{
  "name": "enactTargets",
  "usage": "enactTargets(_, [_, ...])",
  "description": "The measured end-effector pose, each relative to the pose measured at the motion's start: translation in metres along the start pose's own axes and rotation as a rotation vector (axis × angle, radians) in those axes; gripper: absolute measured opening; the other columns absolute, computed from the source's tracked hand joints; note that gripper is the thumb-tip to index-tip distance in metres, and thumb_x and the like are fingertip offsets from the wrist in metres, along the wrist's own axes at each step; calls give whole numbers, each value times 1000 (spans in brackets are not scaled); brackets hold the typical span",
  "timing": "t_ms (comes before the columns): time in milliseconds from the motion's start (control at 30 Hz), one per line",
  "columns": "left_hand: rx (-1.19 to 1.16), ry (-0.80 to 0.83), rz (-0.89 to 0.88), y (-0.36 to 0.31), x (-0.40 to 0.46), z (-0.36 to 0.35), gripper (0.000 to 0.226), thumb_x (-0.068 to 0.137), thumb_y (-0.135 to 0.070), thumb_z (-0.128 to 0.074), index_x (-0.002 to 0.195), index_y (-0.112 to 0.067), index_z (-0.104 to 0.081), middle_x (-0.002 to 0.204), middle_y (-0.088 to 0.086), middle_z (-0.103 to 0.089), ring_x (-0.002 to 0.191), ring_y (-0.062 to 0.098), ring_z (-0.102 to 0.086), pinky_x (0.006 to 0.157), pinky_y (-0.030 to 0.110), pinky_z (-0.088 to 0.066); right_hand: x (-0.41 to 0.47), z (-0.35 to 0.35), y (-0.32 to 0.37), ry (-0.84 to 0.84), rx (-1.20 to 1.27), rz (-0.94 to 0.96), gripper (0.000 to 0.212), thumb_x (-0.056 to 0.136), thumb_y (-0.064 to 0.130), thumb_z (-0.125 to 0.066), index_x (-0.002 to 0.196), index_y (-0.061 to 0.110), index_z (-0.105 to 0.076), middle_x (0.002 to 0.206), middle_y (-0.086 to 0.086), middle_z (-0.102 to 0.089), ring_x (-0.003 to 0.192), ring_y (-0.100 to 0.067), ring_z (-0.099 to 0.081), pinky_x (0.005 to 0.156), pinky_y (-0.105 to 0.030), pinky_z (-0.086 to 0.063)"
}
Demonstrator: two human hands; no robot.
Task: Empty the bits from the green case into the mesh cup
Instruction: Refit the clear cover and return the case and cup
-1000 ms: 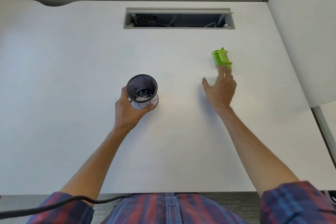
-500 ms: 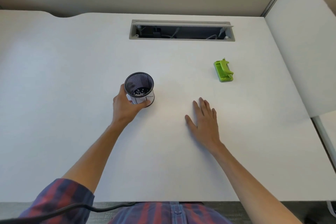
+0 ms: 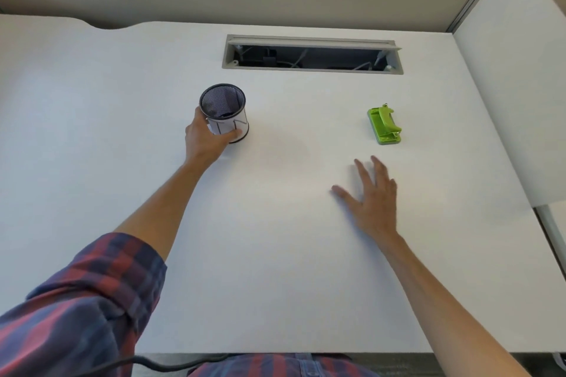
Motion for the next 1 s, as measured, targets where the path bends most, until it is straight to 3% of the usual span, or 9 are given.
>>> enactTargets(167, [45,25,47,10,9,-8,70,67,-30,-87,125,-13,-52,113,-1,-63,117,26,-54,83,27,-40,39,8,-30,50,-97,-114,72,92,64,-44,152,26,-30,163,-14,-16,150,-31,-13,117,-56,-16])
enactTargets(333, [153,15,-12,24,7,-13,72,71,-37,-83,130,-12,-50,132,8,-56,124,31,-44,111,49,-31,60,7,-36,114,-145,-149,76,90,72,-34,154,33,-21,165,-11,-3,151,-30,-2,118,-56,-9])
enactTargets(433, [197,8,-63,30,10,-15,68,72,-40,-82,126,-10,-53,132,9,-53,128,29,-45,116,46,-20,64,5,-36,98,-158,-151,72,90,72,-33,151,33,-28,164,-13,-4,150,-31,-4,116,-58,-10])
enactTargets(600, [255,-11,-48,32,19,-20,77,75,-47,-78,136,-12,-48,148,12,-43,142,29,-33,120,45,-13,70,3,-34,84,-185,-168,71,89,74,-31,149,34,-31,161,-15,-9,148,-31,-10,115,-59,-13])
enactTargets(800, [299,-21,-48,30,21,-21,81,76,-50,-75,140,-11,-45,147,12,-45,140,30,-37,119,47,-17,83,0,-29,92,-224,-176,72,88,77,-28,148,37,-29,160,-17,-11,147,-33,-9,114,-60,-14])
enactTargets(1000, [236,-26,-15,26,-9,-21,98,84,-47,-72,154,-3,-19,159,10,-33,148,27,-25,122,42,-12,75,1,-14,56,-177,-187,67,94,65,-34,151,30,-30,162,-19,-8,149,-35,-6,116,-60,-12])
Point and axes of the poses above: each hand's wrist, its own x-axis towards the middle knuckle, its own z-axis out of the back of the hand, y = z × x, the point moved 2 cm from there along x, towards the middle knuckle
